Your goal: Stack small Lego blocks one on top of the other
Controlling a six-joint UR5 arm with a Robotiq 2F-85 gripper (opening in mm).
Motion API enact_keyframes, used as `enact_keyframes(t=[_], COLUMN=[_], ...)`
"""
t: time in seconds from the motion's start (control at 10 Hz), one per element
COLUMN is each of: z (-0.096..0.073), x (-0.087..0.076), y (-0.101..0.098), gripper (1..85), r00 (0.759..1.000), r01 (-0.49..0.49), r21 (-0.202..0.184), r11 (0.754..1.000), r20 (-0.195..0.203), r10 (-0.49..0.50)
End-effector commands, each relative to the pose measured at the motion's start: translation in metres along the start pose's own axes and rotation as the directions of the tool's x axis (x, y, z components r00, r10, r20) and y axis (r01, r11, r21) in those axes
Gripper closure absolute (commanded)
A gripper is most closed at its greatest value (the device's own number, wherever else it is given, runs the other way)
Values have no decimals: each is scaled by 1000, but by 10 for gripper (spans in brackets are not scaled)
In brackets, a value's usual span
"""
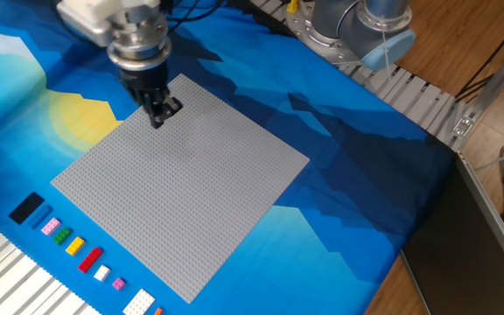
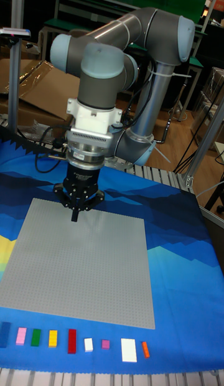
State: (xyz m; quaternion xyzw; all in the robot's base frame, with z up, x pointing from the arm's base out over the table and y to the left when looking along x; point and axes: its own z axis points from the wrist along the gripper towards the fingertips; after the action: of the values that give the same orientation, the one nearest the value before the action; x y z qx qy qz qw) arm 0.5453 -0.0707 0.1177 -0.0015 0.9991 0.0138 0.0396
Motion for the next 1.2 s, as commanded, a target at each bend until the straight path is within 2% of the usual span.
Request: enact_keyframes(t=[0.0, 0.1, 0.2, 0.4, 0.5, 0.8, 0.9, 1.0, 1.1], z=[12, 13, 13, 13, 13, 13, 15, 19, 22], x=[-5, -5, -4, -18, -13, -13, -19, -34, -46], y=[7, 4, -4, -4, -4, -8, -21, -49, -69], gripper=[847, 847, 847, 847, 847, 847, 847, 847, 847], r00=[1000, 1000, 996, 986, 992, 997, 999, 1000, 999], r01=[13, -16, -81, -164, -127, -80, -46, -3, 29], r21=[-67, -54, -22, -29, -25, -11, -1, -1, -8], r11=[998, 998, 996, 986, 992, 997, 999, 1000, 1000], r20=[-14, -19, -24, 28, 12, 14, -1, -24, -40], r10=[-14, 15, 81, 165, 127, 80, 46, 3, -29])
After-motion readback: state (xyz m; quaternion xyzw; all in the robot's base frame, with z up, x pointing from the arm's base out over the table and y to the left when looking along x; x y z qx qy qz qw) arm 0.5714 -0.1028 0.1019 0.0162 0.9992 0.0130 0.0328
